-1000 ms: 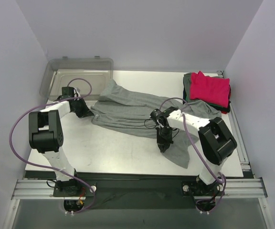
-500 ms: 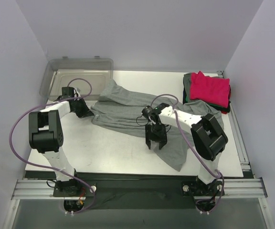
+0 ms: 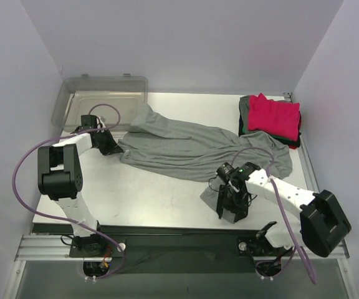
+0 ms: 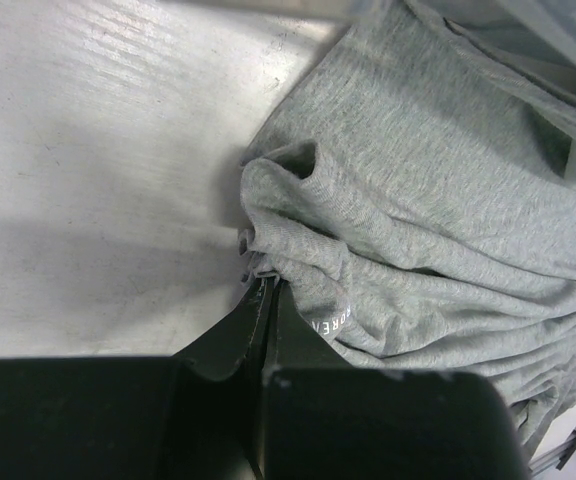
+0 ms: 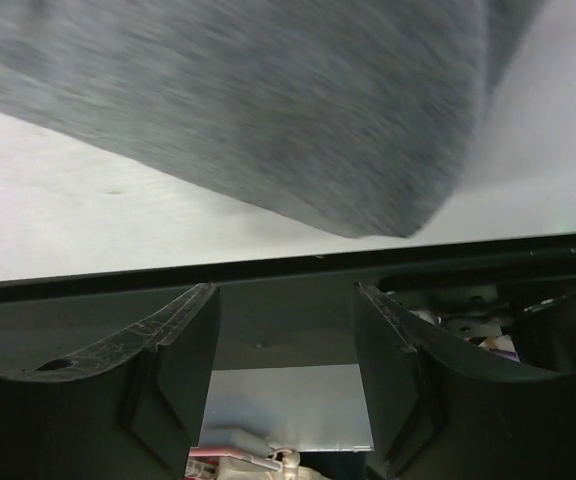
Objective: Fold and stack the t-shirts
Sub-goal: Grap the side of the flattened tshirt closest away from the robot with both arms
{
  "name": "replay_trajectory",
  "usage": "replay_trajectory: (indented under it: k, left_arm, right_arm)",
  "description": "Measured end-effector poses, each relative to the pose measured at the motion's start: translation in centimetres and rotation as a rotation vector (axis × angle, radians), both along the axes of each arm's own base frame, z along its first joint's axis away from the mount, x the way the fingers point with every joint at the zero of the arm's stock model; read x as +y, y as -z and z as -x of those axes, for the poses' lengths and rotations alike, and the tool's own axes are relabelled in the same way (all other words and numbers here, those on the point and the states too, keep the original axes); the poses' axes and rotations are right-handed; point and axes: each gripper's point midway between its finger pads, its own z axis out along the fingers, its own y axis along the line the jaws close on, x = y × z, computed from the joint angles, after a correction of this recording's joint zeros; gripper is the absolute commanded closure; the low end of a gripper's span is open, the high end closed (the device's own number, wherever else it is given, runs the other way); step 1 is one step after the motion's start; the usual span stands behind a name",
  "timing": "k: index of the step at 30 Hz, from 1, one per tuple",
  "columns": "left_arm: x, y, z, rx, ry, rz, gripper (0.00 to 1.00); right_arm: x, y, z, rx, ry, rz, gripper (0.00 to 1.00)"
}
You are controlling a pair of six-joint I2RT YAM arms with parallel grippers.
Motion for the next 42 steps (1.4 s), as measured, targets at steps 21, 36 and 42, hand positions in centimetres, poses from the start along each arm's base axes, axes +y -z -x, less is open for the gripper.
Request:
replay_trajectory:
  k: [21,36,42]
  left_arm:
    - [-0.1,-0.1,-0.1,-0.003,0.000,0.009,1.00]
    - [-0.1,0.0,-0.1,-0.002,-0.001,0.009,1.00]
    - [-0.1,0.0,-0.1,-0.001,-0.001,0.008,1.00]
  right_arm:
    - [-4.0,2.9,1.3,0.013,0.271,0.093,0.53]
    - [-3.0,3.5,0.2,0.018,0.247,0.065,0.91]
    - [-2.7,3.4,0.4,0.034,0.230,0.048,1.00]
